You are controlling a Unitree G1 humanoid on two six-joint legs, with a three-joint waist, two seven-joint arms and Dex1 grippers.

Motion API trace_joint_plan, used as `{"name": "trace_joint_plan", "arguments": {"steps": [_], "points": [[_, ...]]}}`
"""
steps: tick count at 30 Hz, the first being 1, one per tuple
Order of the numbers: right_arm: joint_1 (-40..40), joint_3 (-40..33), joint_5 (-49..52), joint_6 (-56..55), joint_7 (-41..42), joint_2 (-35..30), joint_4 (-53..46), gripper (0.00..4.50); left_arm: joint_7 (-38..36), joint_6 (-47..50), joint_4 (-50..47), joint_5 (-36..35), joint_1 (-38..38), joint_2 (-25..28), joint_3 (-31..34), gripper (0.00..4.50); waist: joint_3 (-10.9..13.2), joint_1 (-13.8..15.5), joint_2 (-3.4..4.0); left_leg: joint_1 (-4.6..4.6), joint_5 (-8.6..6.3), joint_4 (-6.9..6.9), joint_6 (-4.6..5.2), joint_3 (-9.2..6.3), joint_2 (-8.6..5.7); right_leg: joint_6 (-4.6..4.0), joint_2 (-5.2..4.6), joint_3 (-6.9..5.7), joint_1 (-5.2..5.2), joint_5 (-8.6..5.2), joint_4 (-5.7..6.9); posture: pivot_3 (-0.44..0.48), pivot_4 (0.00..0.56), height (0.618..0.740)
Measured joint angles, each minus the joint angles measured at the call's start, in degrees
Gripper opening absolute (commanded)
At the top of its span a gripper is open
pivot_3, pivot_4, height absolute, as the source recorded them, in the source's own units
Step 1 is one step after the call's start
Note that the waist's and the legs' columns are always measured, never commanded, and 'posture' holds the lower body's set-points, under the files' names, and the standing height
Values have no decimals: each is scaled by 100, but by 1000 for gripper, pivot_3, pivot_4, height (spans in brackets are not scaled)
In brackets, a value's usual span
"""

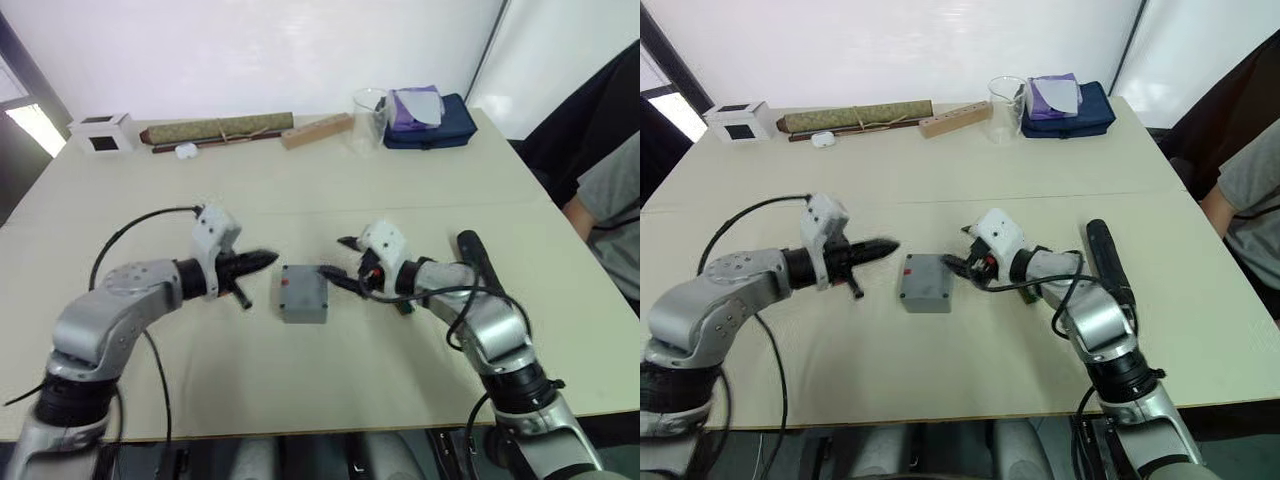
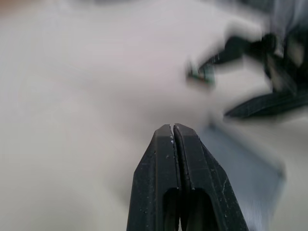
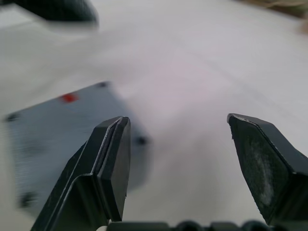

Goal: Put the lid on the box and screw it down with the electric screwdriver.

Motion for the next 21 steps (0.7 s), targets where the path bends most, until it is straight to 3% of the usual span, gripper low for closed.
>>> {"name": "trace_joint_plan", "arguments": {"steps": [4,8,12,15,21], "points": [[-50,-652,63,328,-173,-260,-81,3430,-167,-32,-2,21,-26,80,-117,0,0,-1,1,4,0,-11,0,-2,1,-2,4,1,-1,-1,0,0,150,740],[-1005,-1200,855,3254,635,-2603,384,3430,-1876,98,-167,-415,-519,729,-931,0,32,74,47,-50,3,7,-4,-6,-18,-5,-15,-2,-34,-1,-7,0,150,740],[-1392,-994,1379,4823,1111,-4003,917,3430,-2628,-254,72,200,-1085,1060,-1788,0,15,10,18,-42,-3,-3,6,-11,-4,-22,5,-5,-25,-11,-28,0,150,740],[-1034,-388,1865,5091,1519,-4362,1458,3430,-2851,-399,167,351,-1296,955,-2058,0,21,-46,27,-42,-5,-3,10,0,-1,-5,8,5,-28,-2,-30,0,150,740],[-1171,208,2243,5094,1931,-4552,2147,3430,-2974,-502,189,533,-1433,746,-2271,0,27,-126,40,-45,-5,-1,10,-1,-1,2,10,5,-30,-2,-29,0,150,740]]}}
